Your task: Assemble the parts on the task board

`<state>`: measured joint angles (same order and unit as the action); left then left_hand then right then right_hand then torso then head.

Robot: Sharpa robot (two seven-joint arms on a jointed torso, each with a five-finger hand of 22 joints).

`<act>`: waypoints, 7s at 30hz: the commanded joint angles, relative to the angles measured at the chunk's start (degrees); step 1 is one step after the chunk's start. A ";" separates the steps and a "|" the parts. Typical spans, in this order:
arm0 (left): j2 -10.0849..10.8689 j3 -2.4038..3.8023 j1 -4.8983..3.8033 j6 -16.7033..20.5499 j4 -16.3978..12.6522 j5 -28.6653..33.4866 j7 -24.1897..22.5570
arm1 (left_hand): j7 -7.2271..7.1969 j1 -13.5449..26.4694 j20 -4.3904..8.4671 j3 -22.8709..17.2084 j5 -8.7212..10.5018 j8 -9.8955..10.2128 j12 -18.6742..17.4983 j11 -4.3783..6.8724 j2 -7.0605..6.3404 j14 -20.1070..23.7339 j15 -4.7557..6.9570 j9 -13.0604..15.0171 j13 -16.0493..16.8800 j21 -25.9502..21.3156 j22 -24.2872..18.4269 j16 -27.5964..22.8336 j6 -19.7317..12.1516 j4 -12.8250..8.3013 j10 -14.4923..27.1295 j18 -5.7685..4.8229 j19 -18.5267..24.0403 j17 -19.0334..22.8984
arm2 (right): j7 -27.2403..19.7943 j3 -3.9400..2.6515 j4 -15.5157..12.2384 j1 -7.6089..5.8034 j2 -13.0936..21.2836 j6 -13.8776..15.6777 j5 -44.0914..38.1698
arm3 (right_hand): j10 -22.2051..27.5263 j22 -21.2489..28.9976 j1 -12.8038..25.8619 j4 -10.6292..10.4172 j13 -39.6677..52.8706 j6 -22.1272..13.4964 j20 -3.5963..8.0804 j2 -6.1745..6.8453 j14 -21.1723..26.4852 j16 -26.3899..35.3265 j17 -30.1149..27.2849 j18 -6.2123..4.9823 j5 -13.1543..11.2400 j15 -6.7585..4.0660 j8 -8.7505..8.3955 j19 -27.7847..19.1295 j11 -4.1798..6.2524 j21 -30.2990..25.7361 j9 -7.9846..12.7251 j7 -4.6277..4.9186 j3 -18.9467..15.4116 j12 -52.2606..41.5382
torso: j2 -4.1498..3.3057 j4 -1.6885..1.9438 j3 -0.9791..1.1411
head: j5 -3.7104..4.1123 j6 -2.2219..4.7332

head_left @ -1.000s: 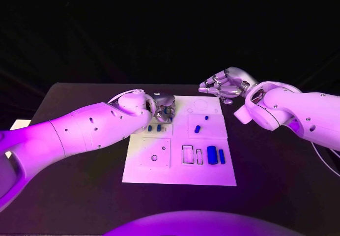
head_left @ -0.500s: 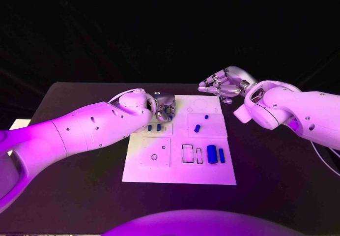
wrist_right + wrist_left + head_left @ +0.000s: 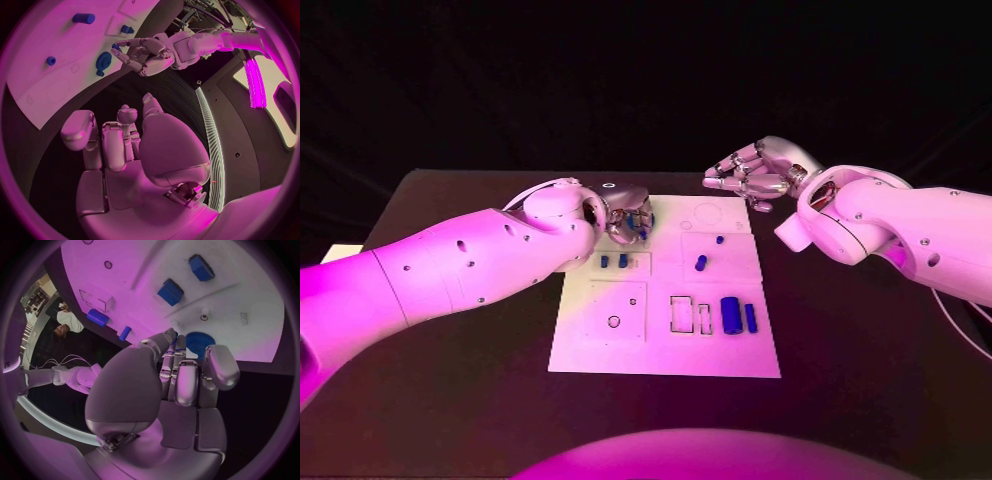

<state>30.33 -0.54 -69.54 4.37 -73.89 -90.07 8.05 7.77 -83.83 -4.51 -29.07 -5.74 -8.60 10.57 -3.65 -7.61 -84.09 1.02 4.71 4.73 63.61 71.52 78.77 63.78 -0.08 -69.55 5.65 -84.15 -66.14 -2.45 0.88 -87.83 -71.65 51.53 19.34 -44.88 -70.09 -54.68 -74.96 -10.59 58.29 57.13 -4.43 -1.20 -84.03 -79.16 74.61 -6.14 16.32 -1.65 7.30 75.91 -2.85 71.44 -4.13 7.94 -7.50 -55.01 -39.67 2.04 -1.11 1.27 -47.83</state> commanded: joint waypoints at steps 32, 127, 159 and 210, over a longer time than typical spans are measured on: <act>4.46 0.66 0.40 -2.67 0.17 6.15 0.82 | -0.20 2.74 0.17 -0.14 0.23 0.69 -1.28 0.14 -0.39 -1.56 0.21 0.02 -0.07 0.15 0.36 -0.10 0.61 0.25 -0.68 -0.53 -0.57 0.48 | -0.77 0.00 0.25 0.38 0.14 -0.46 -0.10 | 0.09 0.21 -0.34 0.01 -0.11 -0.19 0.20 -0.39 -2.86 0.33 0.05 -0.43 0.19 -0.08 0.24 -0.16 0.19 -0.28 0.07 -0.36 -0.36 -0.21 | -0.13 0.00 -0.08 | -0.63 0.10; 6.13 0.38 0.76 3.09 0.16 6.55 0.46 | 1.92 3.58 -2.10 5.13 0.04 4.85 -6.20 -3.20 -2.82 0.72 -2.29 -0.93 -1.00 -16.04 -9.26 -3.80 -12.15 0.09 14.97 2.29 3.79 9.11 | 5.42 0.00 3.66 0.77 -0.33 -7.04 -26.61 | 13.64 4.01 -11.99 4.20 -30.21 -0.52 -0.68 -1.17 -0.91 9.10 -9.64 -1.09 -3.61 1.20 -0.12 -1.11 -1.74 -2.67 0.17 1.13 3.91 34.67 | 0.20 -0.09 -0.17 | -0.65 -0.38; 18.59 0.03 0.89 12.59 -8.53 98.25 -31.81 | 2.58 7.02 -2.45 3.89 0.24 1.90 3.61 -2.55 1.96 15.39 -2.34 -0.79 -0.18 -38.02 -23.10 -21.37 -5.24 4.17 7.67 4.79 13.23 37.60 | 10.86 0.02 4.59 5.80 -4.93 -13.26 -58.65 | 9.73 5.51 -12.74 5.44 -51.64 2.93 -0.92 3.19 -1.64 12.92 -14.70 -1.16 -8.38 0.97 -3.52 -0.61 -1.05 -3.73 0.27 -0.96 12.40 47.17 | 0.61 -0.03 -0.28 | 2.50 1.64; 19.10 -0.05 0.96 11.00 -8.26 98.69 -30.42 | 2.24 6.05 -2.23 4.28 0.16 0.98 4.92 -2.29 2.31 15.79 -2.09 -0.63 -0.04 -38.98 -23.99 -21.16 -4.55 3.10 8.13 4.82 12.76 37.97 | 11.70 -0.55 4.43 6.57 -4.99 -6.42 -53.88 | 1.47 3.72 -7.51 8.85 -54.64 9.81 -0.07 2.96 -1.95 11.91 -15.80 -0.83 -13.52 0.09 -2.83 0.94 -0.13 -2.52 -0.58 -1.54 30.02 48.72 | 0.69 -0.14 -0.24 | 3.39 0.72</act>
<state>49.53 -0.62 -68.58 16.52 -82.20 8.35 -22.20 10.12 -77.57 -6.87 -24.76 -5.74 -7.28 15.10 -6.23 -5.50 -68.73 -1.04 4.01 4.63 24.84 47.58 57.25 59.17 3.37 -61.63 9.80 -70.94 -28.26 8.85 0.47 -82.97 -64.89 46.42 9.72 -101.98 -68.45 -50.91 -83.07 -1.74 3.64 66.85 -4.42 1.68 -83.93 -67.18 58.79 -6.65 2.62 -1.14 4.20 76.55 -2.83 68.60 -4.71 6.22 22.23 -6.41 -38.99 1.97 -1.34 4.71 -47.20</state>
